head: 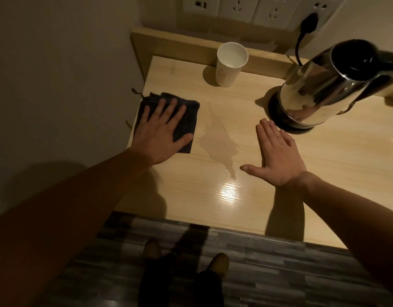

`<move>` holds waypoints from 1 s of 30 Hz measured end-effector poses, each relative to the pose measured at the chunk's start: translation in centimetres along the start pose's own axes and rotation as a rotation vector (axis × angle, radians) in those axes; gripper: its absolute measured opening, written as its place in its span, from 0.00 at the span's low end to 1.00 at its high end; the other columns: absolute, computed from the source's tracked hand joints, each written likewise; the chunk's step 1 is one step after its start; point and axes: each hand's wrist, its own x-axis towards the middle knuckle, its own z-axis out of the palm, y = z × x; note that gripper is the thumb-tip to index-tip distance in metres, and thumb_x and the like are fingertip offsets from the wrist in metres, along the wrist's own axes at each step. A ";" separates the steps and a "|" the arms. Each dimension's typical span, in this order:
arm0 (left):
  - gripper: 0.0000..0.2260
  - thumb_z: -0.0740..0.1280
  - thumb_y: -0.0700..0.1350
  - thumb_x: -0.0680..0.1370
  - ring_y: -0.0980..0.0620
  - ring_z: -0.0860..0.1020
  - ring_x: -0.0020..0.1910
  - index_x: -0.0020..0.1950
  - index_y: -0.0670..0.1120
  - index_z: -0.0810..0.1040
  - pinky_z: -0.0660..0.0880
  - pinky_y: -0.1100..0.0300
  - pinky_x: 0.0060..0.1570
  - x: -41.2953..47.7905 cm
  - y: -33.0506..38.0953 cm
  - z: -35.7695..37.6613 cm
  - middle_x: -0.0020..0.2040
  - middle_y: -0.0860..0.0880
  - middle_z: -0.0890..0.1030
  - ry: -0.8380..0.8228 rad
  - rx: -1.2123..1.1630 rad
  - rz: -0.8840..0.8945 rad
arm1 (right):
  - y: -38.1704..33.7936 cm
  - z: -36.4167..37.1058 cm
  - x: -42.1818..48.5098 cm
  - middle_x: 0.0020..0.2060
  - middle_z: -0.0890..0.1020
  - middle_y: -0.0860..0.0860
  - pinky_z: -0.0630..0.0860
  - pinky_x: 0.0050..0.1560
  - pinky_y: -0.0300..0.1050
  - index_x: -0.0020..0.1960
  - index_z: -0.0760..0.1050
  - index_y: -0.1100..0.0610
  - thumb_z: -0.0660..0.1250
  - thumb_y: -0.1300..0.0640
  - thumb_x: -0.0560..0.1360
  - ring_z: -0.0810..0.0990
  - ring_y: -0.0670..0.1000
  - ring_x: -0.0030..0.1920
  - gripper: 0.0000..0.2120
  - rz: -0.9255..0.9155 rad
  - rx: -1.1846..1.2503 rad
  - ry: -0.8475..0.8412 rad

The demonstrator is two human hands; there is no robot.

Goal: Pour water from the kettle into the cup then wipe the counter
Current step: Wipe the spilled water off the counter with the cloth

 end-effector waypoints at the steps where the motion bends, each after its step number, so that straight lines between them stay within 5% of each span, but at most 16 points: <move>1: 0.37 0.43 0.75 0.79 0.45 0.50 0.84 0.84 0.57 0.49 0.48 0.37 0.80 -0.8 0.2 0.1 0.85 0.49 0.52 0.004 -0.001 -0.006 | 0.0 0.1 0.0 0.85 0.41 0.54 0.47 0.83 0.58 0.85 0.39 0.55 0.49 0.16 0.71 0.39 0.51 0.84 0.58 0.000 0.001 0.005; 15: 0.37 0.49 0.72 0.79 0.48 0.48 0.84 0.84 0.57 0.49 0.47 0.40 0.81 -10.3 3.3 0.8 0.86 0.51 0.50 -0.013 -0.051 -0.074 | 0.6 1.2 0.0 0.85 0.43 0.53 0.46 0.83 0.57 0.85 0.41 0.54 0.48 0.16 0.71 0.40 0.51 0.84 0.58 -0.009 0.008 0.071; 22: 0.31 0.61 0.57 0.80 0.42 0.61 0.81 0.81 0.48 0.65 0.60 0.38 0.78 -15.3 5.2 1.2 0.82 0.44 0.64 0.188 -0.043 -0.052 | 0.9 1.6 0.1 0.85 0.43 0.52 0.46 0.83 0.56 0.85 0.40 0.54 0.48 0.16 0.71 0.40 0.51 0.84 0.58 -0.021 0.005 0.086; 30: 0.29 0.56 0.52 0.78 0.40 0.66 0.78 0.78 0.42 0.70 0.65 0.40 0.76 -19.6 8.7 -0.2 0.79 0.42 0.69 0.014 -0.230 -0.195 | 0.8 1.4 -0.5 0.85 0.45 0.51 0.43 0.83 0.55 0.85 0.43 0.53 0.48 0.17 0.72 0.40 0.50 0.84 0.56 -0.001 0.029 0.082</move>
